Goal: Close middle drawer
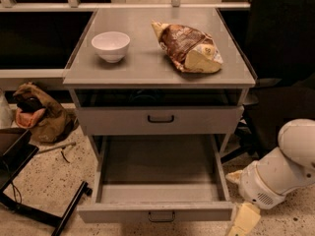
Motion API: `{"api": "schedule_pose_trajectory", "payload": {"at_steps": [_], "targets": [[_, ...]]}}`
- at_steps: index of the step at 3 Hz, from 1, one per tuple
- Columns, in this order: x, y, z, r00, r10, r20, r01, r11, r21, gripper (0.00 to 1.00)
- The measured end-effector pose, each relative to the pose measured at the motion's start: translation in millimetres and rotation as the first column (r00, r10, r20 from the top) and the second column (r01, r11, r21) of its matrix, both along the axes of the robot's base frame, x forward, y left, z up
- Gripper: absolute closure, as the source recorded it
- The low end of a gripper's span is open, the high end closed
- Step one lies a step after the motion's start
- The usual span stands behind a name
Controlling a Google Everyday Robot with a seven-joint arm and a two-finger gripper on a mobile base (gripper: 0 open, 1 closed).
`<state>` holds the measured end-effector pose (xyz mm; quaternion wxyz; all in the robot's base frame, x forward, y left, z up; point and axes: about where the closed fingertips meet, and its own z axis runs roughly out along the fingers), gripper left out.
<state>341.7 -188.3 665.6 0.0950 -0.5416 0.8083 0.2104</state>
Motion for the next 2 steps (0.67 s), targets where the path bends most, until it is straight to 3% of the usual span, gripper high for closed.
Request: {"api": "schedule_pose_trajectory", "payload": {"at_steps": [2], "targets": [[-26.3,22.2,-76.7,0.9883,0.050,-0.144,-0.037,0.995,0.092,0.00]]}}
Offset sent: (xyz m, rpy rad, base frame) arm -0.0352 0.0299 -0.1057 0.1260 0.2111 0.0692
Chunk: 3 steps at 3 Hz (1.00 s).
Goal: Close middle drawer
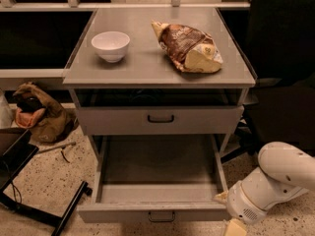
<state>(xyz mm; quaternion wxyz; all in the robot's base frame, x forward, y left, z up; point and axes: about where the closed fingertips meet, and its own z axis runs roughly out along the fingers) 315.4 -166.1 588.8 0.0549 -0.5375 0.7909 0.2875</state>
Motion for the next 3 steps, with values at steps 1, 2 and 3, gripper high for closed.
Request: {"api": "schedule_pose_trajectory", "payload": {"at_steps": [1,2,3], "targets": [[0.0,0.0,0.0,1.0000,0.000,0.000,0.000,1.000,0.000,0.00],[-0.4,-1.6,-24.0,0.9998,-0.014,-0.017,0.014,1.000,0.017,0.00],[-8.5,6.1,-74.5,0.9986,-0.021,-0.048,0.024,0.998,0.056,0.00]]}}
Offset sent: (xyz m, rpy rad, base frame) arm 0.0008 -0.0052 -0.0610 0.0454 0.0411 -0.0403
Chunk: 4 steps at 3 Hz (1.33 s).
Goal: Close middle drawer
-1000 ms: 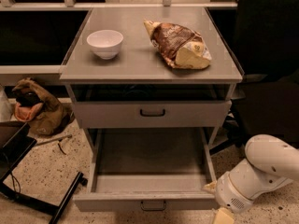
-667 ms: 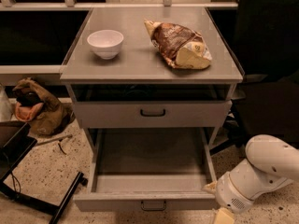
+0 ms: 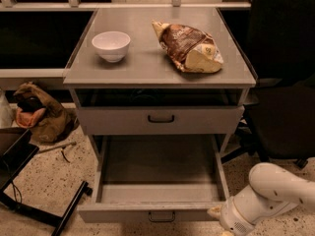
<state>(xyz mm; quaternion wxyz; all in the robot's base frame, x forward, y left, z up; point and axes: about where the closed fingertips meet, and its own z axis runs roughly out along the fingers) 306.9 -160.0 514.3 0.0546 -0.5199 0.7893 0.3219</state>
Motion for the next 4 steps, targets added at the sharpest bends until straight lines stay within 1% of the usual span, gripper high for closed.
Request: {"api": "schedule_pose_trajectory", "payload": {"at_steps": [1,2,3,4], "targets": [[-15.2,28.9,-62.7,0.9988,0.042,-0.026,-0.041,0.997,0.060,0.00],[-15.3,28.9,-62.8,0.9987,0.042,-0.027,-0.041,0.997,0.060,0.00],[-8.3,40.2,-71.5,0.9976,0.067,-0.017,-0.066,0.995,0.071,0.00],[8.2,69.4,-90.4,0.9925,0.121,0.015,-0.122,0.987,0.104,0.00]]}}
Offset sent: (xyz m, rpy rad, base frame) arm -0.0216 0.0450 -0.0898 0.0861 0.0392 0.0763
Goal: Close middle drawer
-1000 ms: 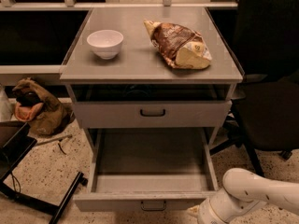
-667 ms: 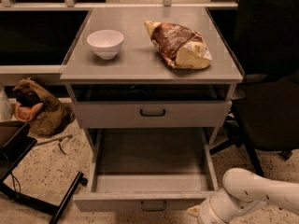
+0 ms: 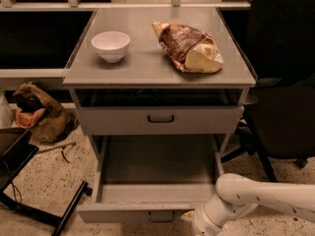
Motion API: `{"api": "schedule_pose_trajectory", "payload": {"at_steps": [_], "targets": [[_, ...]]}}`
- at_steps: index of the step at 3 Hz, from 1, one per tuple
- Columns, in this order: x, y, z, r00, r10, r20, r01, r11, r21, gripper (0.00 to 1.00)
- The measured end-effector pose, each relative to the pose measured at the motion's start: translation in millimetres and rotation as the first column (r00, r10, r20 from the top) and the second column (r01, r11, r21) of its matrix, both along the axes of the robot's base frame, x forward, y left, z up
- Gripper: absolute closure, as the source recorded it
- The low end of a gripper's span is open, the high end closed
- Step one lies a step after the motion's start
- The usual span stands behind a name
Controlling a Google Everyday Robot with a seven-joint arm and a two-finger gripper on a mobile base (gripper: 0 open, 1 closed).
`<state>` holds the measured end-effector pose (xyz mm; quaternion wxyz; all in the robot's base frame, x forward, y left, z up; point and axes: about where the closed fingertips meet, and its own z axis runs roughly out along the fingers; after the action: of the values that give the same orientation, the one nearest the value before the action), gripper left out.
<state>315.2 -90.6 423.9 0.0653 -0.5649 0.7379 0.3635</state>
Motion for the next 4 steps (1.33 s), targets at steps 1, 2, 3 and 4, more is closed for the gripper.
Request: {"api": "schedule_pose_trajectory", "payload": {"at_steps": [1,2,3,4], "targets": [[20.8,20.2,-10.6,0.9988,0.035,0.035,-0.035,0.999,0.015,0.00],[20.7,20.2,-10.6,0.9988,0.035,0.035,-0.035,0.999,0.015,0.00],[34.7,29.0,-13.4,0.9964,0.054,0.066,-0.055,0.998,0.017,0.00],[53.3,32.3,-11.9,0.9916,0.055,0.118,-0.058,0.998,0.023,0.00]]}}
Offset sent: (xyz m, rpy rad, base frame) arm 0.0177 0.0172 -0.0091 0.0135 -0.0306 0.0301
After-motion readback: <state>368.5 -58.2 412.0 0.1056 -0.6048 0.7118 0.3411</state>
